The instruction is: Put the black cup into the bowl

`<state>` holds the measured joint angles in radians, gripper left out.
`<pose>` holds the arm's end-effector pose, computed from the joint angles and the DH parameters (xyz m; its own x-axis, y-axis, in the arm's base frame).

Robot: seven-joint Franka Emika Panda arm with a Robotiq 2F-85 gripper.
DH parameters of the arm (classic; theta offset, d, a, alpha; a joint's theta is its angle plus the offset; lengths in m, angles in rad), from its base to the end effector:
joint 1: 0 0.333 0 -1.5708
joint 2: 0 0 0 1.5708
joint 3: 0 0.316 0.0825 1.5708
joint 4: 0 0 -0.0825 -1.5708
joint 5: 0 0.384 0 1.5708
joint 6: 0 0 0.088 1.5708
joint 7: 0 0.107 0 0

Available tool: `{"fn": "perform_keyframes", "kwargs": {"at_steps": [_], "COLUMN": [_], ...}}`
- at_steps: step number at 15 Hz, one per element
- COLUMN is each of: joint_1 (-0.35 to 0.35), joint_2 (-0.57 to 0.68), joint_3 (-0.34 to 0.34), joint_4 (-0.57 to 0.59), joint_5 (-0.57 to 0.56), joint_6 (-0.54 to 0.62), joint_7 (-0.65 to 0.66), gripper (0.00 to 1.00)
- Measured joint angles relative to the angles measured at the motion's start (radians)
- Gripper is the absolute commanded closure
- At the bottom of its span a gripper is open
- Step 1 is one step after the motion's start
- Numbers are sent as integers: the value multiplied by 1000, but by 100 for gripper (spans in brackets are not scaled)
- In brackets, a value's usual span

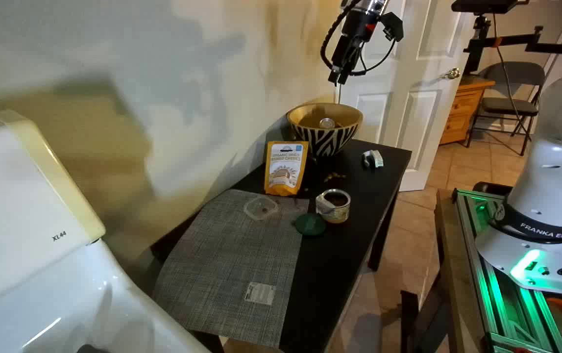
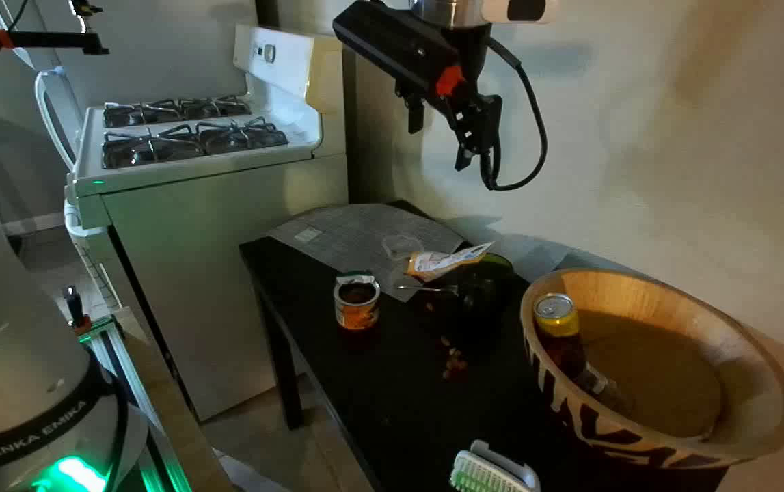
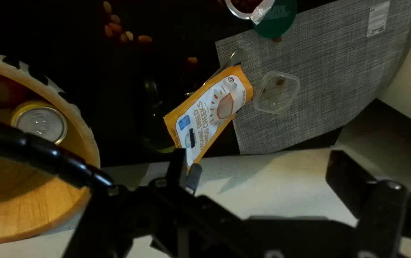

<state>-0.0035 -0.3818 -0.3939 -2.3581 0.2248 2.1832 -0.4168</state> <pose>0.4209 -0.1783 0.4830 0.9558 -0.1136 0.2710 -0.0436 -0.9669 -0.2515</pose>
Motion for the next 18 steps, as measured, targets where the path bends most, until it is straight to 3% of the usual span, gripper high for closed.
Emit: {"fn": "perform_keyframes", "kwargs": {"at_steps": [5, 9, 12, 18], "joint_1": [-31, -84, -88, -35], "joint_2": [16, 101, 189, 390], "joint_3": [15, 14, 23, 135], "joint_4": [-1, -25, -76, -145], "joint_5": [-16, -67, -55, 62], "joint_6": [16, 134, 303, 693], "joint_7": [-44, -122, -158, -146], "gripper": [0, 0, 0, 0]}}
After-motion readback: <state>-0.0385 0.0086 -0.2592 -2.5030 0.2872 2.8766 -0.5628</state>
